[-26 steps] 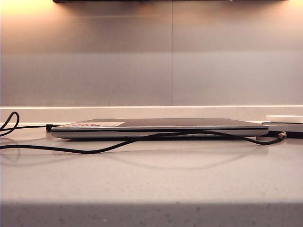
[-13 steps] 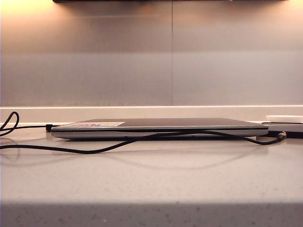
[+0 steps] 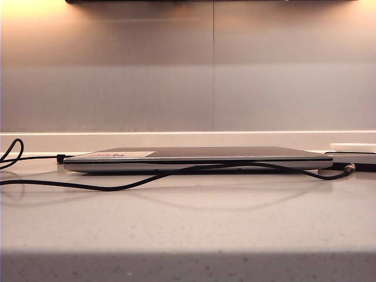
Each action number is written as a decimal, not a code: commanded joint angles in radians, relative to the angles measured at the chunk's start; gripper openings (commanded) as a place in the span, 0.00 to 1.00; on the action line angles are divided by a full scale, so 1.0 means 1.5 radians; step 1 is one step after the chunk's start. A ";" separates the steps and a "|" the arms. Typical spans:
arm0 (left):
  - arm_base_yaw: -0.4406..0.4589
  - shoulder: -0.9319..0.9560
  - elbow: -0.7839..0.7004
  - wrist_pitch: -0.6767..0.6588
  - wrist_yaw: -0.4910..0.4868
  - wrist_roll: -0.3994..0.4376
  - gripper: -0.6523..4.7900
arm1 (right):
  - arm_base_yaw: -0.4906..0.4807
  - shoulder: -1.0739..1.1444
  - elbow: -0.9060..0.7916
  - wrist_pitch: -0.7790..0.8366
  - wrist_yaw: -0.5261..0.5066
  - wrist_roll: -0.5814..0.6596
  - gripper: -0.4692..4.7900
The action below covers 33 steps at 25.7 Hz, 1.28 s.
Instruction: Pick up the charging cable and the phone, plug the charging cable into the charging port on the phone, and finally place them back on the table.
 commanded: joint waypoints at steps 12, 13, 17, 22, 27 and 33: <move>0.000 0.001 0.002 0.008 0.002 0.003 0.11 | 0.001 -0.009 -0.006 0.033 0.002 -0.001 0.09; 0.000 0.001 0.002 0.008 0.002 0.003 0.11 | 0.002 -0.016 -0.018 0.056 0.008 -0.001 0.09; 0.000 0.001 0.002 0.008 0.002 0.003 0.11 | 0.034 -0.094 -0.117 0.135 0.153 -0.002 0.09; 0.000 0.001 0.002 0.008 0.002 0.003 0.11 | 0.058 -0.211 -0.219 0.177 0.220 -0.002 0.09; 0.000 0.001 0.002 0.008 0.002 0.003 0.11 | 0.058 -0.300 -0.293 0.258 0.220 -0.002 0.09; 0.000 0.001 0.002 0.009 0.002 0.003 0.11 | 0.057 -0.333 -0.365 0.353 0.200 -0.002 0.09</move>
